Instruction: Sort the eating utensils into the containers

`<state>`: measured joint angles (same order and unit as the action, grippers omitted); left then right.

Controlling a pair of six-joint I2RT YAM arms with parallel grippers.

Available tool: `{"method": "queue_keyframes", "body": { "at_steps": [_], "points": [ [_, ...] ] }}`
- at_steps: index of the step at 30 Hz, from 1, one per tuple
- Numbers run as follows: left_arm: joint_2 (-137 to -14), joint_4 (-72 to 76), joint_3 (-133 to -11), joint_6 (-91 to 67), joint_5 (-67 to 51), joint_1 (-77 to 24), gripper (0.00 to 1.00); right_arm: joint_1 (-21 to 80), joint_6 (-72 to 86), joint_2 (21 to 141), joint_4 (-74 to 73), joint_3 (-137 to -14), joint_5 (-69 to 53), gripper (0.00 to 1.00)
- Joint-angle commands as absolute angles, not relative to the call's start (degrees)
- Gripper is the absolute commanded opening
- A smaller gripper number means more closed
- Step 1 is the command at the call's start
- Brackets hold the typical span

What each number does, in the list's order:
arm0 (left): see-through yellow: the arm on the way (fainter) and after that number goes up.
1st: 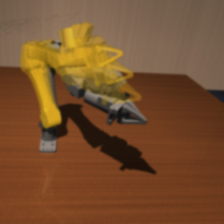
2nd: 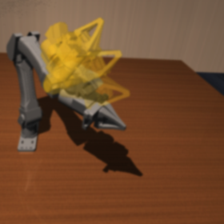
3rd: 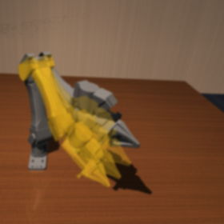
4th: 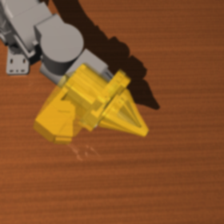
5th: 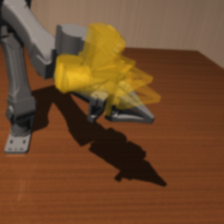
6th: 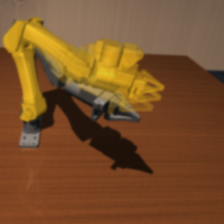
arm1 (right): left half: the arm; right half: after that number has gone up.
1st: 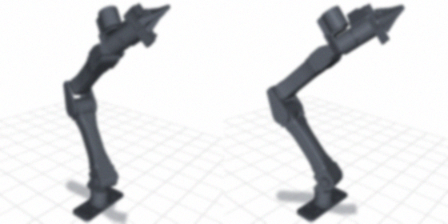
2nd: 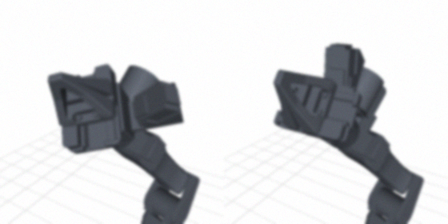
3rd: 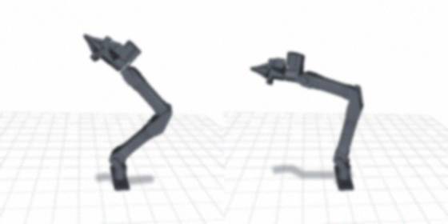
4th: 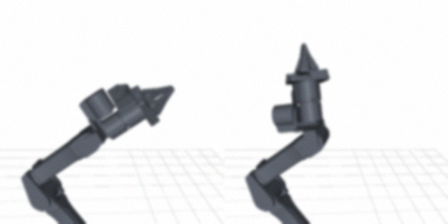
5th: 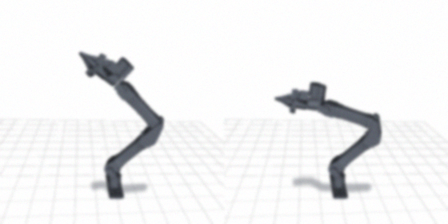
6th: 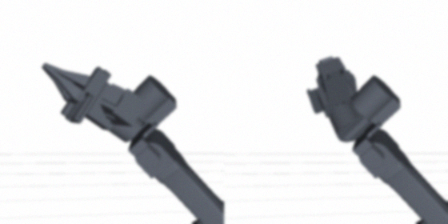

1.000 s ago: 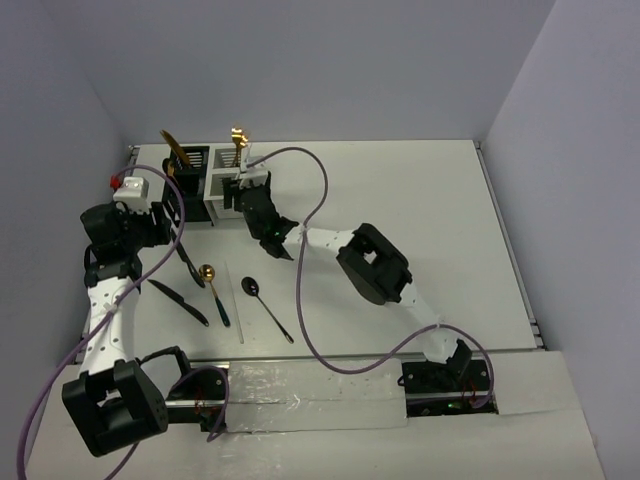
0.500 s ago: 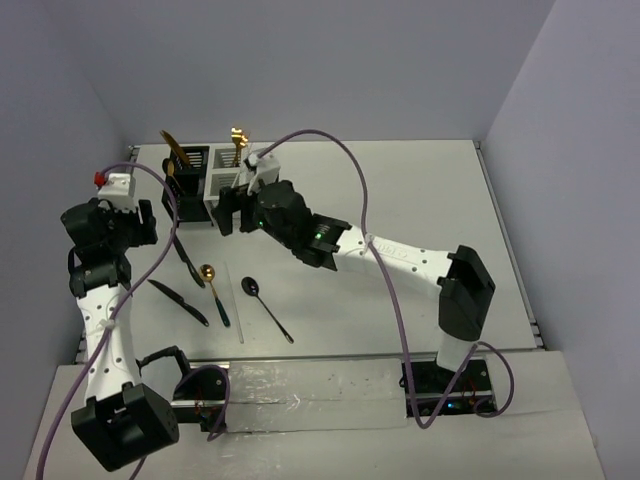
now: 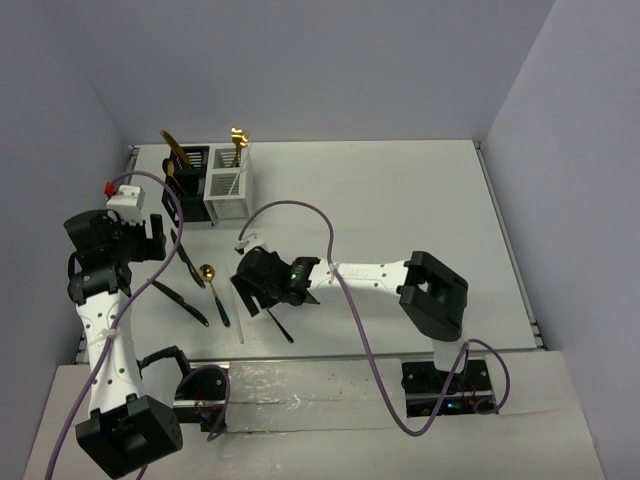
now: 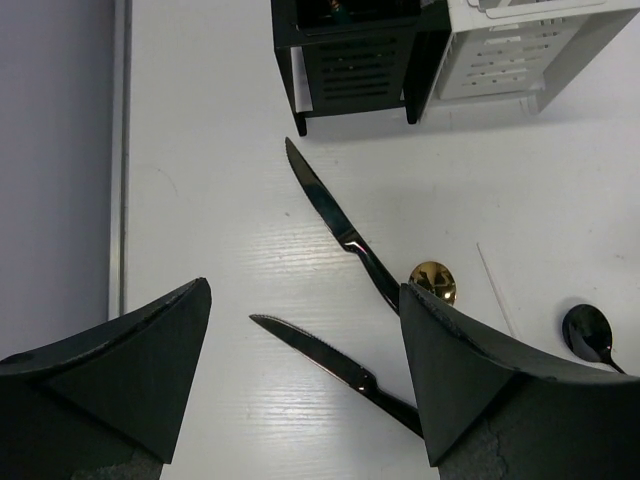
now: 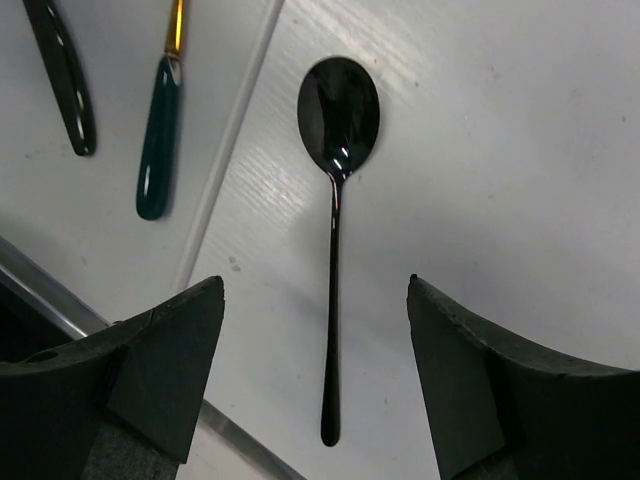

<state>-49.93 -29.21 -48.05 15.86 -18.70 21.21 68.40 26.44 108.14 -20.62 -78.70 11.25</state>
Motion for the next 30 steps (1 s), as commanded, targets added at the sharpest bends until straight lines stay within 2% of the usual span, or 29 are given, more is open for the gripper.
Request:
{"method": "queue_keyframes", "body": {
  "at_steps": [1, 6, 12, 14, 16, 18, 23, 26, 27, 30],
  "points": [
    [-48.9, -30.7, -50.4, 16.1, -19.5, 21.7, 0.86, 69.6, 28.7, 109.1, -22.3, -77.3, 10.3, 0.79],
    [-48.9, -29.9, -50.0, 15.6, -19.2, 21.7, 0.86, 70.3, 29.8, 112.0, -24.0, -75.1, 10.1, 0.75],
    [-49.1, -29.9, -50.1, 15.6, -19.6, 21.7, 0.87, 70.4, 30.2, 115.7, -24.4, -75.8, 9.9, 0.66],
    [-49.1, -29.7, -50.1, 15.8, -19.6, 21.7, 0.87, 70.5, 30.3, 117.0, -24.3, -76.0, 11.0, 0.59],
    [-49.1, -29.7, -49.9, 15.9, -19.4, 21.7, 0.87, 70.4, 30.2, 118.5, -24.4, -77.1, 12.2, 0.48],
    [-49.3, -29.7, -50.0, 16.1, -19.3, 21.7, 0.87, 70.4, 29.9, 119.4, -25.1, -78.1, 12.9, 0.43],
    [-49.7, -29.6, -50.6, 16.3, -19.1, 21.7, 0.87, 70.3, 29.1, 121.9, -25.7, -80.8, 14.5, 0.42],
    [-49.7, -29.4, -51.1, 16.3, -19.1, 21.7, 0.87, 70.1, 28.8, 122.3, -25.9, -81.4, 15.1, 0.28],
    [-49.8, -29.6, -51.3, 16.3, -19.2, 21.7, 0.87, 70.0, 28.8, 122.3, -25.8, -81.2, 15.3, 0.17],
    [-50.3, -29.8, -51.9, 16.3, -19.5, 21.7, 0.87, 70.0, 28.7, 121.8, -25.9, -80.6, 16.3, 0.00]
  ]
}}
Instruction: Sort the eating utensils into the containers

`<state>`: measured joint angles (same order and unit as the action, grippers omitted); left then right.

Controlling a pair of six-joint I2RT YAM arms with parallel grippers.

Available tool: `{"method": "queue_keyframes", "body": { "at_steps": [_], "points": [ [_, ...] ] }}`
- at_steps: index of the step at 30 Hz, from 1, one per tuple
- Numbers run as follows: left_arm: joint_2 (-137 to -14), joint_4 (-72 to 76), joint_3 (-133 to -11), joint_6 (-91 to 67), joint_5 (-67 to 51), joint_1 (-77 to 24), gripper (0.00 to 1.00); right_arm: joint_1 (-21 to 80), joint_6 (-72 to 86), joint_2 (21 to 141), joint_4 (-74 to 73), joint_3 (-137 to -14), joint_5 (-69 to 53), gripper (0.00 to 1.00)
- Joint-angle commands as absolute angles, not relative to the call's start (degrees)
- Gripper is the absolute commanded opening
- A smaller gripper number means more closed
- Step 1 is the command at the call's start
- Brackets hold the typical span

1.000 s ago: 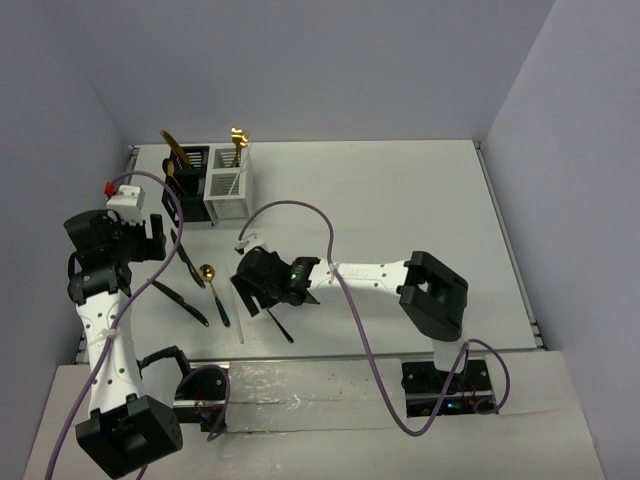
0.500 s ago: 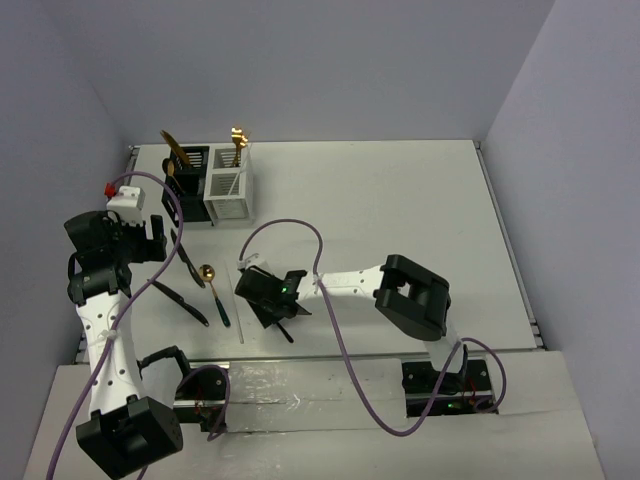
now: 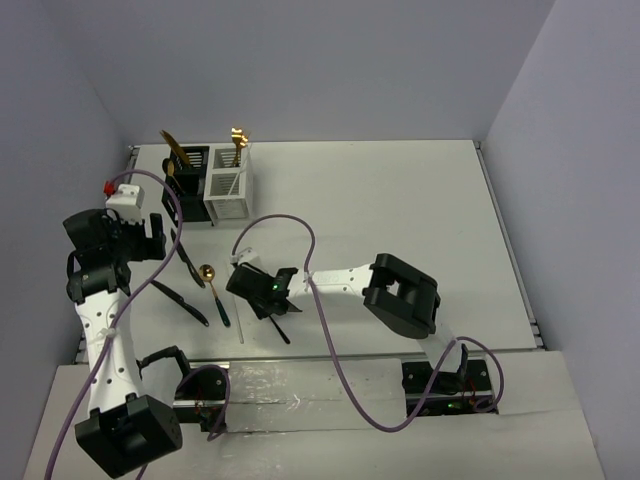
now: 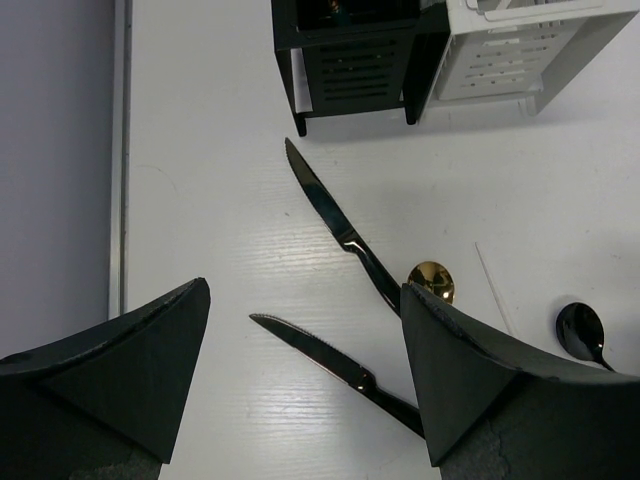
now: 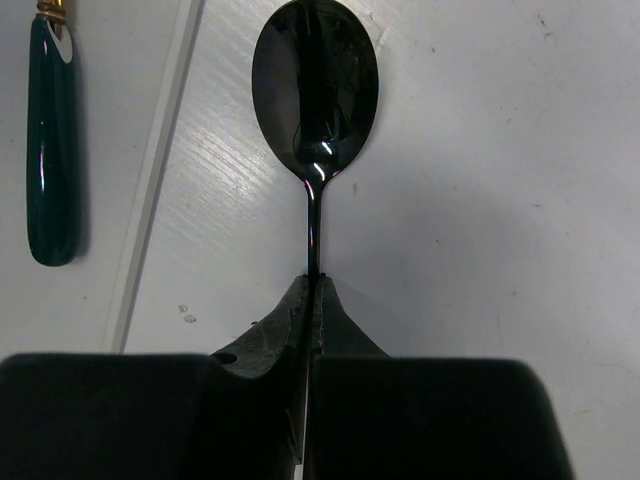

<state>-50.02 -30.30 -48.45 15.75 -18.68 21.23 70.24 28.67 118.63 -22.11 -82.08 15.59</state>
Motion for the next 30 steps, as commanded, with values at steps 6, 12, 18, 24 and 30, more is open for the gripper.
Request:
{"method": "queue_keyframes", "body": {
  "at_steps": [6, 12, 18, 24, 30],
  "points": [
    [-51.2, -32.2, -53.6, 16.5, -24.4, 21.7, 0.85, 70.3, 27.2, 116.7, -20.1, -77.2, 21.8, 0.00],
    [-52.6, -37.7, -57.7, 15.9, -40.2, 21.6, 0.81, 70.4, 23.5, 105.2, -2.6, -71.0, 34.2, 0.00],
    [-54.0, -39.4, -61.1, 13.9, -49.7, 21.5, 0.81, 70.5, 17.9, 106.1, 12.0, -76.9, 42.6, 0.00],
    [-54.2, -36.3, -62.7, 8.6, -55.7, 20.7, 0.82, 70.5, 12.6, 109.2, 20.4, -84.1, 43.1, 0.00],
    [-56.1, -25.3, -56.3, -0.5, -55.4, 19.3, 0.78, 70.5, 7.7, 110.9, 24.8, -89.2, 38.1, 0.00]
  ]
}}
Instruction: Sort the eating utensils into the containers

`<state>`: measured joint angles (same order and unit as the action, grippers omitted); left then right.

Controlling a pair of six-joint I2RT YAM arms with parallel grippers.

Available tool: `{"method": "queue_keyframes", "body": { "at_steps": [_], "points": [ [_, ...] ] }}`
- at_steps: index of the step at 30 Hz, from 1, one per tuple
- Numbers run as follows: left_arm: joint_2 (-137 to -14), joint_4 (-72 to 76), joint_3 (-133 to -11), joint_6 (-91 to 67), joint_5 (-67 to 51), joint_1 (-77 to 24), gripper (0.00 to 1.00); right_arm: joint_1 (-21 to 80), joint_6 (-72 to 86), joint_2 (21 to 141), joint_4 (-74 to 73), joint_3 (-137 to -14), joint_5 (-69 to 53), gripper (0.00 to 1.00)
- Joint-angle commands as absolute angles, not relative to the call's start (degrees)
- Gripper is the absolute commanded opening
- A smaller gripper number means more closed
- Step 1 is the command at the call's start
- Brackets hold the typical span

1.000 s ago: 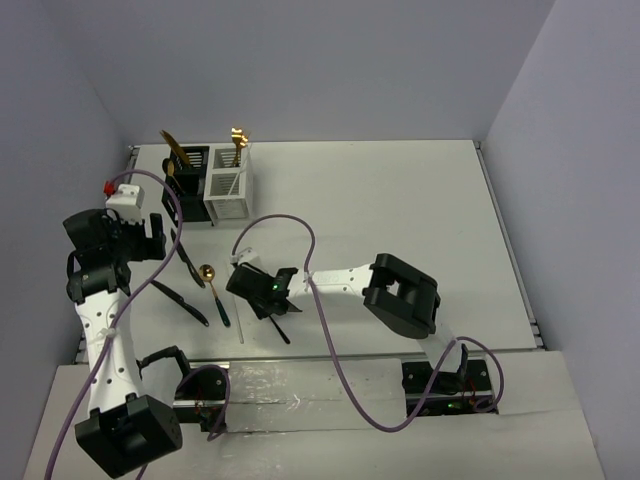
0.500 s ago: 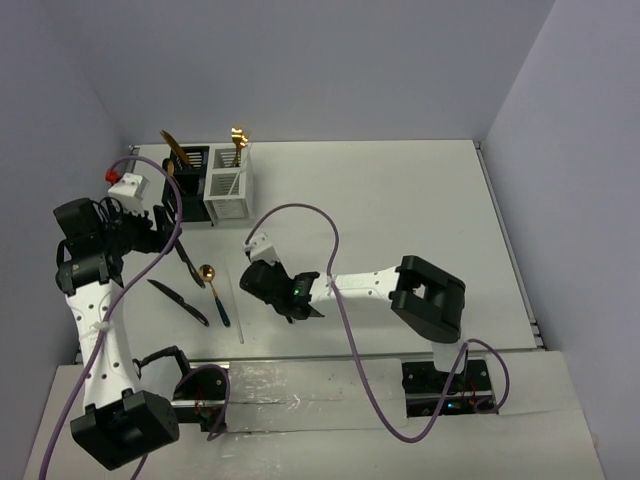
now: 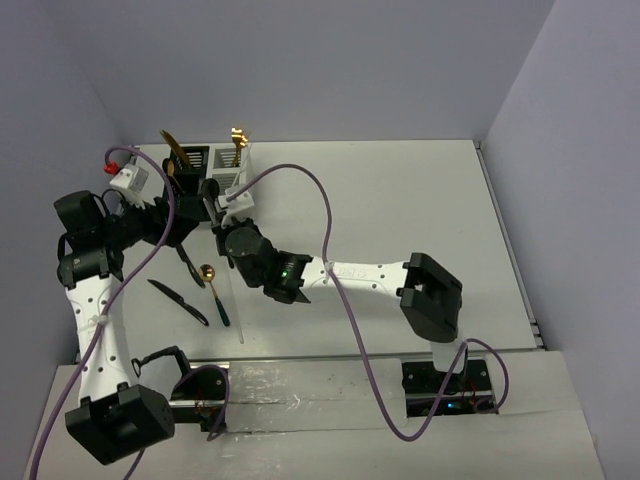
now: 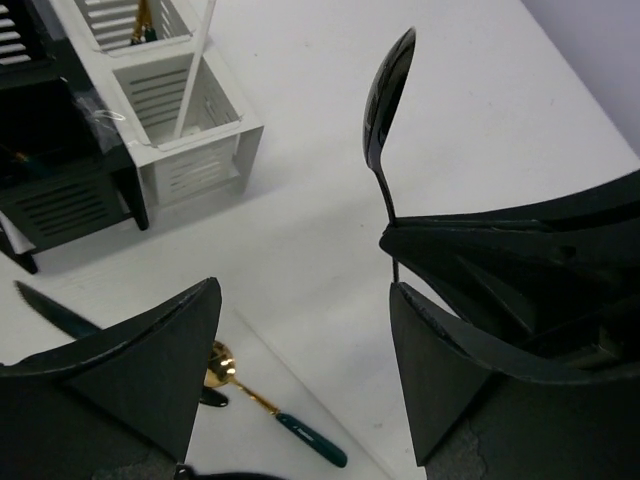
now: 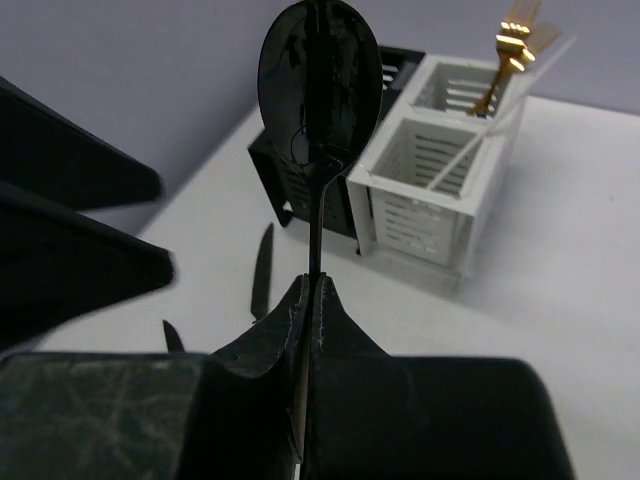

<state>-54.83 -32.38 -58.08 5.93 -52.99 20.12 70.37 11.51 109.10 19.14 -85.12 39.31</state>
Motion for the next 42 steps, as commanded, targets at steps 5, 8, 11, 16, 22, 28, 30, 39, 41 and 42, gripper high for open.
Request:
{"method": "queue_keyframes", "body": {
  "at_steps": [5, 8, 11, 16, 22, 28, 30, 39, 41, 42],
  "points": [
    [-56.1, -17.0, -55.2, -6.5, -55.0, 18.5, 0.71, 70.5, 8.0, 112.8, 24.5, -91.9, 33.7, 0.00],
    [-56.3, -14.9, -55.6, -9.3, -57.5, 18.5, 0.68, 70.5, 9.2, 112.9, 24.7, -92.2, 32.6, 0.00],
    [-56.7, -12.2, -55.1, -12.6, -56.5, 18.2, 0.67, 70.5, 9.8, 113.2, 24.5, -93.0, 31.4, 0.00],
    [-57.7, -10.6, -53.9, -13.6, -56.0, 16.8, 0.64, 70.5, 10.2, 114.1, 23.6, -94.8, 30.7, 0.00],
    [-57.3, -13.7, -54.7, -9.9, -49.9, 15.1, 0.63, 70.5, 9.5, 113.6, 24.5, -95.2, 31.2, 0.00],
    [-57.1, -13.3, -56.1, -11.2, -48.8, 14.9, 0.52, 70.5, 7.7, 113.9, 24.5, -96.7, 30.3, 0.00],
    [-57.1, -13.2, -56.2, -11.3, -49.7, 14.8, 0.42, 70.4, 7.6, 113.9, 24.5, -96.8, 30.6, 0.00],
    [-57.0, -13.5, -56.0, -11.3, -49.9, 14.3, 0.33, 69.9, 7.1, 114.3, 23.8, -98.7, 29.2, 0.00],
    [-57.0, -12.7, -55.7, -12.2, -49.7, 14.3, 0.06, 69.8, 7.3, 114.3, 24.0, -98.4, 28.7, 0.00],
    [-57.1, -11.9, -55.5, -12.4, -49.5, 14.3, 0.00, 69.8, 7.4, 114.3, 24.1, -98.1, 28.7, 0.00]
  ]
}}
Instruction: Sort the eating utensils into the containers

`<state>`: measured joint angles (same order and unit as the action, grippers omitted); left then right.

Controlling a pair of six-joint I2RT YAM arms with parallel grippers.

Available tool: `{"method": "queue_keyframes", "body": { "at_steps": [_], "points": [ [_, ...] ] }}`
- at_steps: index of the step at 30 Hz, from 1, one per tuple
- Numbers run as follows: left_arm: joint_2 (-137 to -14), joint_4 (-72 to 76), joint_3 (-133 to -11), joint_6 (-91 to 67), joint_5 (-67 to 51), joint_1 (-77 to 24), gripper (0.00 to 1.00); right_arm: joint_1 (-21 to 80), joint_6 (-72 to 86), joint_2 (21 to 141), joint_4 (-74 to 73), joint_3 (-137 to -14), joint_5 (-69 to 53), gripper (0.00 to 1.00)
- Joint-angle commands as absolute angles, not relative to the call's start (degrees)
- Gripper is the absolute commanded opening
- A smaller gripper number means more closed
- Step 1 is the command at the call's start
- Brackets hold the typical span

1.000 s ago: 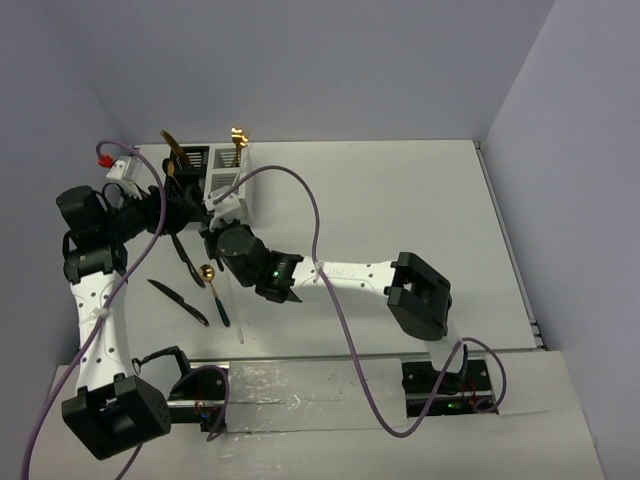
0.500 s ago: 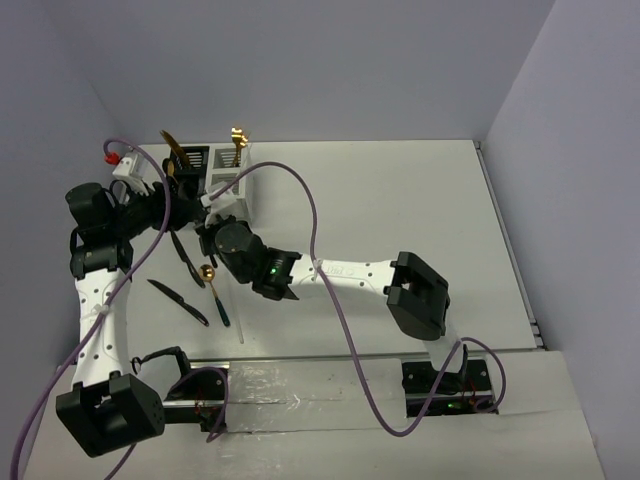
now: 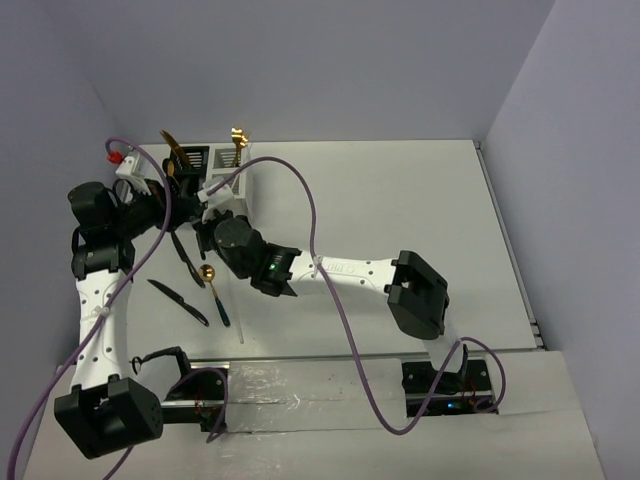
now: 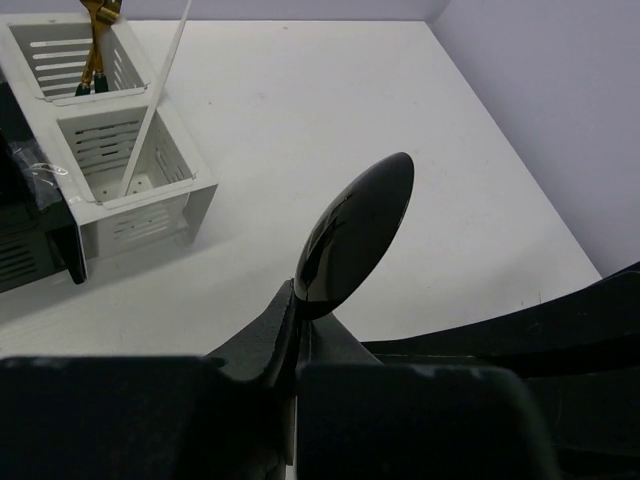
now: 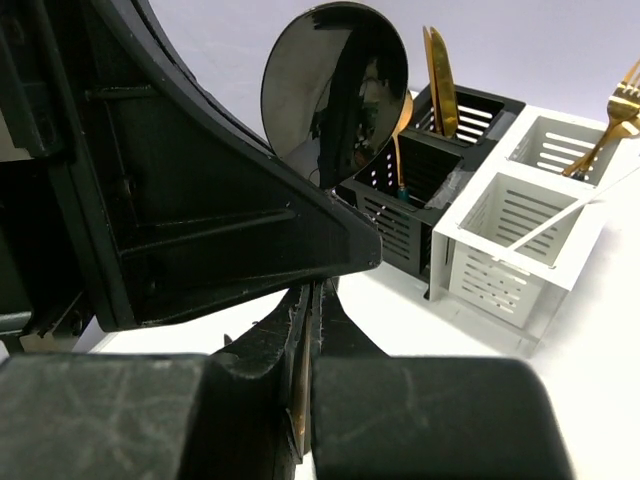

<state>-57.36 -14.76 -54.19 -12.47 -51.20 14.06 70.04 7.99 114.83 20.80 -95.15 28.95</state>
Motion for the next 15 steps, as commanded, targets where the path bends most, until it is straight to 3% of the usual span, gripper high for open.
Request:
{"method": "queue_keyframes", "body": {
  "at_steps": [1, 5, 6, 9, 11, 12, 15],
  "points": [
    [-57.2, -11.2, -55.3, -12.7, -49.5, 14.4, 0.00, 69.6, 7.6, 114.3, 24.0, -97.8, 28.6, 0.00],
    [-57.3, -5.4, -53.4, -14.5, -48.5, 14.4, 0.00, 67.5, 10.5, 114.1, 22.2, -97.0, 25.3, 0.02],
    [-57.5, -3.5, -53.1, -14.9, -47.6, 14.4, 0.00, 67.0, 11.2, 113.9, 21.0, -96.9, 24.7, 0.25],
    [-59.0, 5.9, -52.2, -16.4, -43.0, 14.3, 0.00, 65.0, 13.3, 111.5, 21.2, -93.4, 23.9, 0.76],
    [-61.1, 12.8, -52.2, -17.3, -38.6, 14.4, 0.00, 64.6, 12.5, 109.9, 22.6, -90.7, 25.0, 0.93],
    [-61.9, 15.1, -52.2, -17.4, -36.9, 14.5, 0.00, 64.6, 11.8, 107.9, 24.1, -87.9, 26.8, 0.96],
    [-65.2, 26.1, -51.9, -18.1, -30.0, 14.4, 0.00, 64.7, 10.3, 103.1, 26.5, -81.5, 28.9, 0.97]
  ]
}}
